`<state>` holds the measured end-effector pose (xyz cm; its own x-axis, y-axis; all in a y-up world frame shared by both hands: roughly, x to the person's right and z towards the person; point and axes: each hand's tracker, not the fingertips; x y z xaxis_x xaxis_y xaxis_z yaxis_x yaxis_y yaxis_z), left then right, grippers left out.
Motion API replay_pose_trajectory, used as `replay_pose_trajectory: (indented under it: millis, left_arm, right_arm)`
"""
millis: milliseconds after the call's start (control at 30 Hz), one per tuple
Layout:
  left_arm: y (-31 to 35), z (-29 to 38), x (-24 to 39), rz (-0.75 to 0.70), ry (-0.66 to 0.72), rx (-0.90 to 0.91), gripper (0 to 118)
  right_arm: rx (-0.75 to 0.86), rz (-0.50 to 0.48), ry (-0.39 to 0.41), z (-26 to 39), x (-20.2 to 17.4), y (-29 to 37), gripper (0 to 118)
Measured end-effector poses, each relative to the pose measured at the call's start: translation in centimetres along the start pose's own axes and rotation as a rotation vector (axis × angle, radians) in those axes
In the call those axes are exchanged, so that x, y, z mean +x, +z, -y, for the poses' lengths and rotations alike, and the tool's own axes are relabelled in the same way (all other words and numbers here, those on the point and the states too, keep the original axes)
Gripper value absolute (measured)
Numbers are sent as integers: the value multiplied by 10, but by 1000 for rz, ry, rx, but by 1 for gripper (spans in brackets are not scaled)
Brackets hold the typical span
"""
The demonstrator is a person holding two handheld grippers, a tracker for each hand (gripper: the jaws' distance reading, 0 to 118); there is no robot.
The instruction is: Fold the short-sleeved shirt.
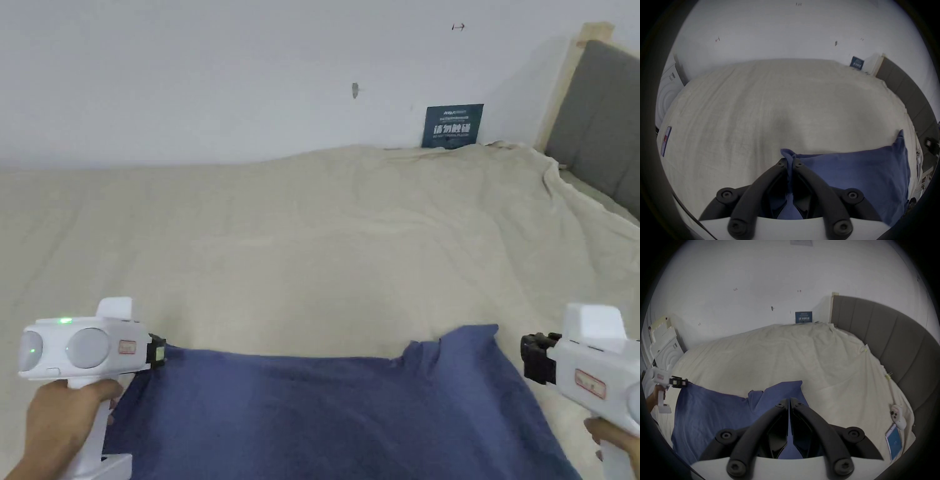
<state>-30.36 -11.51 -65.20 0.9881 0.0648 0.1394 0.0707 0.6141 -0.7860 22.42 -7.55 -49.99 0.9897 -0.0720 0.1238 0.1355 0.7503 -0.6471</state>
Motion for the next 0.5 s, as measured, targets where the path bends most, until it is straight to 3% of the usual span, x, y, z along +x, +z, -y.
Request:
replay_pose_trajectory:
  millis: [67,100,133,167,200,300,367,433,500]
  left_arm:
    - [19,-1,2,6,-12,19,1]
    - [25,-2,3,11,-17,23,1]
    - [31,-2,3,18,-23,29,1]
    - [36,-2,3,18,-27,33,1]
    - [44,-2,8,19,-32,37,1]
    - [52,-1,11,22,-41,47,1]
    - [57,0,15,24,-45,46,1]
    - [57,2,18,19,-54,41,1]
    - [56,3,18,16,-58,38,1]
  right_arm:
    - [-52,10,5,-9,2,-25,44]
    - [-74,13,23,-11,2,-37,69]
    - [-104,38,56,-12,2,-50,84]
    - [-134,57,76,-12,1,-63,93]
    - [-161,77,71,-10,2,-73,96]
    - [-246,130,157,-1,-5,-97,96]
    - [-290,147,144,5,-4,-110,91]
    - [-330,149,120,14,9,-132,72]
    - [-358,163,102,19,9,-138,34]
